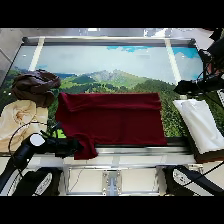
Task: Fold the shirts.
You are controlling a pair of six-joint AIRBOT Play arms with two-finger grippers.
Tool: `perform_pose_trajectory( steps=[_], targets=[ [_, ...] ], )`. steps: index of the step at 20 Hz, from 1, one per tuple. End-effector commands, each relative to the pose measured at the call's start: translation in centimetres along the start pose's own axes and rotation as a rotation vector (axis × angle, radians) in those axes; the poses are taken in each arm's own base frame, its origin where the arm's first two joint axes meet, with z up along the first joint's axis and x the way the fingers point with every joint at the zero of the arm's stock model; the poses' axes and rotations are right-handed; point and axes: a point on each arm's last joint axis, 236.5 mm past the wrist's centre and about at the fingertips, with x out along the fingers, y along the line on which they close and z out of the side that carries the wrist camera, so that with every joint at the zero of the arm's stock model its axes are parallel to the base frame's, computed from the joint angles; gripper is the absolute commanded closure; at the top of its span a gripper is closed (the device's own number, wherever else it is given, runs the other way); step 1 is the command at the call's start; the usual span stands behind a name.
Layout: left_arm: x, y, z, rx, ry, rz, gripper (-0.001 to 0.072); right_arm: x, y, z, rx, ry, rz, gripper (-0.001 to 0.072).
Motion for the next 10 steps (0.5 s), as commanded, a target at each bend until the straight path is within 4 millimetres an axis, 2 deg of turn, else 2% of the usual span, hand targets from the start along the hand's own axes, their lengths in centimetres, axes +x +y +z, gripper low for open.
perform_pose_trajectory(
  steps=[1, 2, 3, 4, 5, 6, 7, 8, 9, 10],
  targets=[
    [0.6, -0.7, 0.2, -0.004, 0.015, -0.04, 0.0597, -1.3, -0.5, 0.0, -0.017, -0.018, -0.035, 0.0327],
    [0.6, -0.8, 0.2, 0.012, 0.015, -0.042, 0.0694, -1.9, -1.0, 0.1, -0.027, -0.021, -0.064, 0.0344],
    [0.5, -0.8, 0.0, 0.023, 0.022, -0.043, 0.069, -2.8, -1.6, 0.2, -0.04, -0.025, -0.099, 0.0432],
    [0.4, -0.9, -0.3, 0.028, 0.028, -0.046, 0.0691, -3.7, -2.3, 0.3, -0.052, -0.028, -0.138, 0.0555],
    [0.2, -1.0, -0.5, 0.038, 0.031, -0.047, 0.0691, -4.5, -3.2, 0.2, -0.058, -0.023, -0.179, 0.0586],
    [0.0, -1.0, -0.7, 0.052, 0.031, -0.045, 0.0691, -4.7, -4.1, -0.4, -0.04, -0.002, -0.201, 0.0585],
    [-0.2, -1.1, -0.9, 0.066, 0.031, -0.044, 0.0691, -4.2, -5.5, -2.1, 0.009, 0.06, -0.206, 0.0585],
    [-0.5, -1.1, -1.1, 0.083, 0.025, -0.042, 0.0691, -3.1, -6.9, -4.9, 0.076, 0.158, -0.193, 0.0585],
    [-0.8, -1.2, -1.2, 0.099, 0.016, -0.041, 0.0691, -1.4, -8.1, -8.4, 0.169, 0.251, -0.162, 0.0584],
    [-1.0, -1.4, -1.1, 0.111, 0.004, -0.045, 0.0691, 0.5, -8.5, -12.0, 0.266, 0.33, -0.104, 0.0584]
  ],
)
